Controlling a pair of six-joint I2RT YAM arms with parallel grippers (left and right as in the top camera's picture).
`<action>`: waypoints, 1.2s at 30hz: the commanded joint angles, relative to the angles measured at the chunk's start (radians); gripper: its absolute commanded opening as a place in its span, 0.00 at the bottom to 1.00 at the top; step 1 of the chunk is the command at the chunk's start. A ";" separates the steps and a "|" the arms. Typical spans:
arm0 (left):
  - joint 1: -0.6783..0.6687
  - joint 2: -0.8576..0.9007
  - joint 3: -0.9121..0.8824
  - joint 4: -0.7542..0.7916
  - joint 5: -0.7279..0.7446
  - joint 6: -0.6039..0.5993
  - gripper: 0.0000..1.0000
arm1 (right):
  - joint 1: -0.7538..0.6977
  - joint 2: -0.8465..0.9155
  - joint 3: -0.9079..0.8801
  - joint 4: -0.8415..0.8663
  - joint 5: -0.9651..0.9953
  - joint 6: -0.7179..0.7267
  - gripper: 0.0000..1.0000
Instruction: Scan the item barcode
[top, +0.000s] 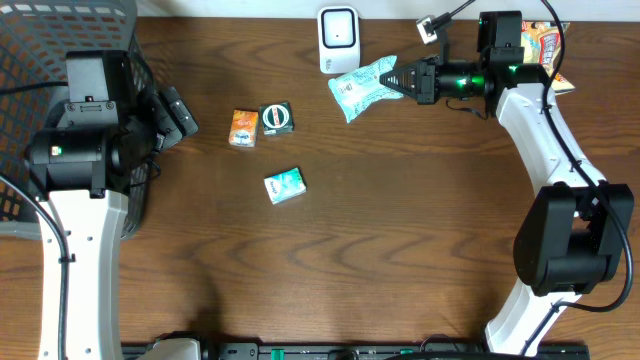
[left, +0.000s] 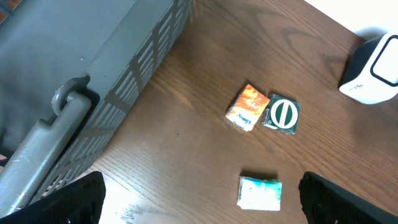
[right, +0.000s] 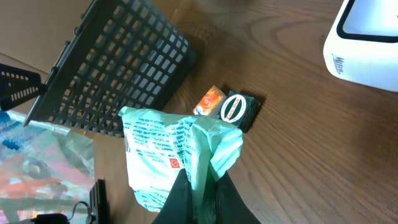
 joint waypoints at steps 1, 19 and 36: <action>0.004 -0.006 0.000 -0.002 -0.006 -0.009 0.97 | 0.007 -0.028 0.000 -0.003 -0.021 -0.019 0.01; 0.004 -0.006 0.000 -0.002 -0.006 -0.009 0.98 | 0.031 -0.027 -0.001 -0.029 0.063 -0.020 0.01; 0.004 -0.006 0.000 -0.002 -0.006 -0.009 0.98 | 0.286 -0.027 0.000 -0.071 1.209 0.069 0.01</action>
